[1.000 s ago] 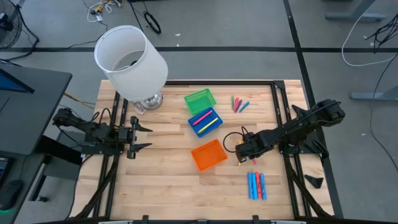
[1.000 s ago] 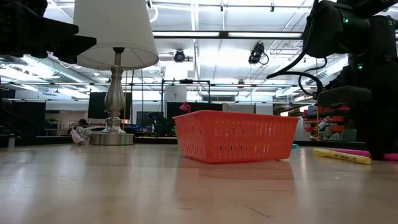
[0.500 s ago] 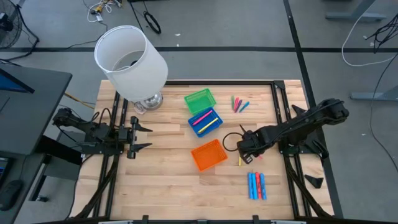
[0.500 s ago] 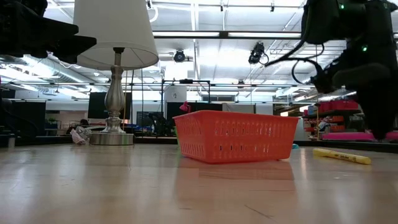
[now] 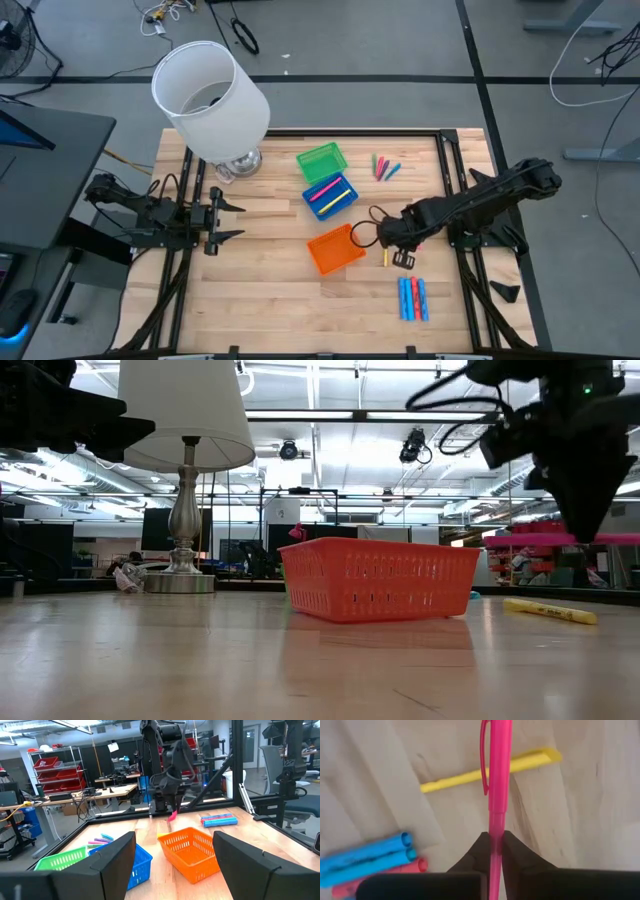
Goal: Pick & Place Markers
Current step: Put the pink pen into the blue bin
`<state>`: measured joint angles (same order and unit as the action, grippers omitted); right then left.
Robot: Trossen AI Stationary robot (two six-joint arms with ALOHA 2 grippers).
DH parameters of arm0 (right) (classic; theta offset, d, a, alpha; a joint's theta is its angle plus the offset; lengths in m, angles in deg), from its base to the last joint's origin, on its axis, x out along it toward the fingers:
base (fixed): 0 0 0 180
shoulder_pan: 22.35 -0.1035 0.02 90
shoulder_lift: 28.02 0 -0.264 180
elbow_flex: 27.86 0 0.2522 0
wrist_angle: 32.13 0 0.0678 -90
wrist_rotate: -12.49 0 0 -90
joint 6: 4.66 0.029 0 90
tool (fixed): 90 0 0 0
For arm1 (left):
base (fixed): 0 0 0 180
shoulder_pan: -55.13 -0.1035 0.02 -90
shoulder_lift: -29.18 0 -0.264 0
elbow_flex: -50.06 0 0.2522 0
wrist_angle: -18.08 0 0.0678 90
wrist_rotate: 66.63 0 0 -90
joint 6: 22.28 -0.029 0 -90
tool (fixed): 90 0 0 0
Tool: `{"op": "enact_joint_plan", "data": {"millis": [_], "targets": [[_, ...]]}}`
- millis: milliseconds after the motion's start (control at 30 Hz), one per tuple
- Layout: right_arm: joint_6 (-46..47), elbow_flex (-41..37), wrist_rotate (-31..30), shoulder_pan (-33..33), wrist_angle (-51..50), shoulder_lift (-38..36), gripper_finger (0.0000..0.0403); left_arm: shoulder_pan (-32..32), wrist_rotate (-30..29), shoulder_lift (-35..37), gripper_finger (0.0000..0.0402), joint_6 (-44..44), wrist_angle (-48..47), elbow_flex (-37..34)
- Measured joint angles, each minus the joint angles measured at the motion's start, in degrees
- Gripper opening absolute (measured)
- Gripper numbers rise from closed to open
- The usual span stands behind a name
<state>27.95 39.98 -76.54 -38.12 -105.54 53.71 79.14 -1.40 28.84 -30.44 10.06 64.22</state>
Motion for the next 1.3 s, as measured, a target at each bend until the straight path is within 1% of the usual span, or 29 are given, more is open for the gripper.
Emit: {"op": "enact_joint_plan", "data": {"millis": [267, 467, 900, 1033, 1167, 1300], "targets": [[-14.94, 4.44, -0.04, 0.0, -4.7, -0.01, 0.002, 0.0, 0.0, 0.0, 0.0273, 0.0, 0.0, 0.02], [-24.92, 6.3, -0.06, 0.29, -5.79, -0.04, 0.002, 0.02, 0.0, -0.02, 0.0273, 0.02, 0.0, 0.01], [-35.5, 6.49, -0.03, 1.6, -8.91, 0.02, 0.002, 0.02, 0.0, -0.02, 0.0273, 0.02, 0.0, 0.0], [-38.68, 7.8, -0.25, 4.06, -9.06, 1.7, 0.002, 0.02, 0.0, -0.02, 0.0273, 0.02, 0.0, 0.0], [-43.01, 10.19, -2.45, 6.52, -8.98, 3.71, 0.002, 0.0, 0.0, -0.02, 0.0273, 0.02, 0.0, 0.01], [-47.76, 13.14, -3.12, 8.95, -8.76, 5.99, 0.002, 0.01, 0.0, -0.01, 0.0273, 0.01, 0.0, 0.01]]}}
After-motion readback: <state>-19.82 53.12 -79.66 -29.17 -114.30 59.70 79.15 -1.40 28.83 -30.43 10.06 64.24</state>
